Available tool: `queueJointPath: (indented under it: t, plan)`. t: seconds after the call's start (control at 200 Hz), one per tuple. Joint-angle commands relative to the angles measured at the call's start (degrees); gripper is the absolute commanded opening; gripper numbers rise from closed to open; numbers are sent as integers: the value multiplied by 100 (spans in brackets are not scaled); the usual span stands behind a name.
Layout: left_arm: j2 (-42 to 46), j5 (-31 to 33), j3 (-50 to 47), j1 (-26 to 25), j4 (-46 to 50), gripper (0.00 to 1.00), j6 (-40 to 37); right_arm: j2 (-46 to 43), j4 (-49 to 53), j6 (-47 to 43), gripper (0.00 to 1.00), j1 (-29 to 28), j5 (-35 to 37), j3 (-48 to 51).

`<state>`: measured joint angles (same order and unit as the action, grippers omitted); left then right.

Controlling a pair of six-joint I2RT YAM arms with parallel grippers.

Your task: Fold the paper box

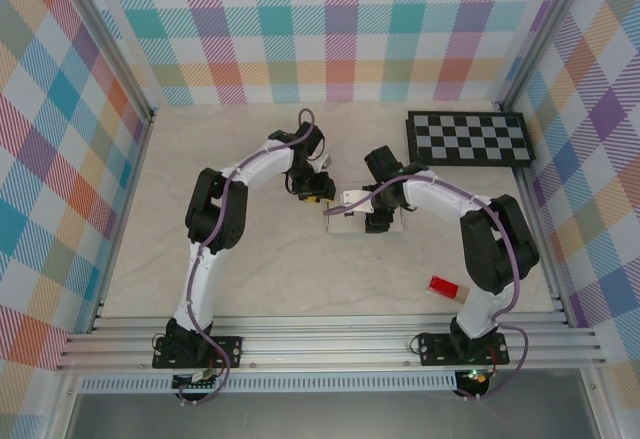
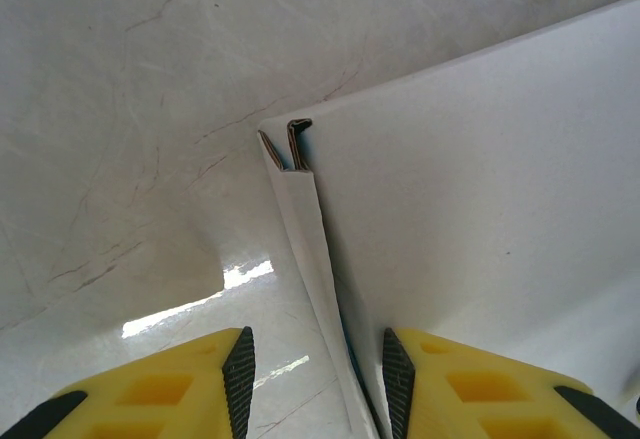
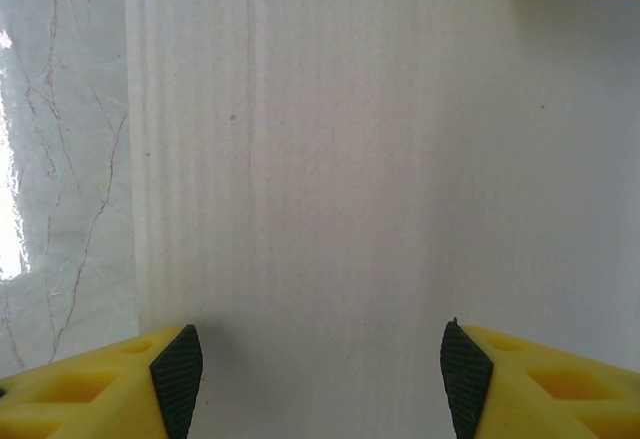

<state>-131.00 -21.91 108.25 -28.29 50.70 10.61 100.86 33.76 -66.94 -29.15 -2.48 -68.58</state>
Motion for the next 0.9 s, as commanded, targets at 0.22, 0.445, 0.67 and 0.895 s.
queueJointPath:
  t: [0.22, 0.445, 0.67, 0.895]
  plan:
    - [-154, 33, 130, 28, 195, 42, -87, 205, 333, -22, 69, -29, -634, 50]
    - [-170, 29, 167, 20, 215, 42, -84, 327, 639, 99, 69, -78, -886, -150]
    - [-169, 19, 167, 17, 224, 42, -77, 408, 458, 67, 70, -90, -587, -36]
    - [-205, 11, 210, -1, 265, 41, -86, 502, 59, 58, 69, -194, -97, 138]
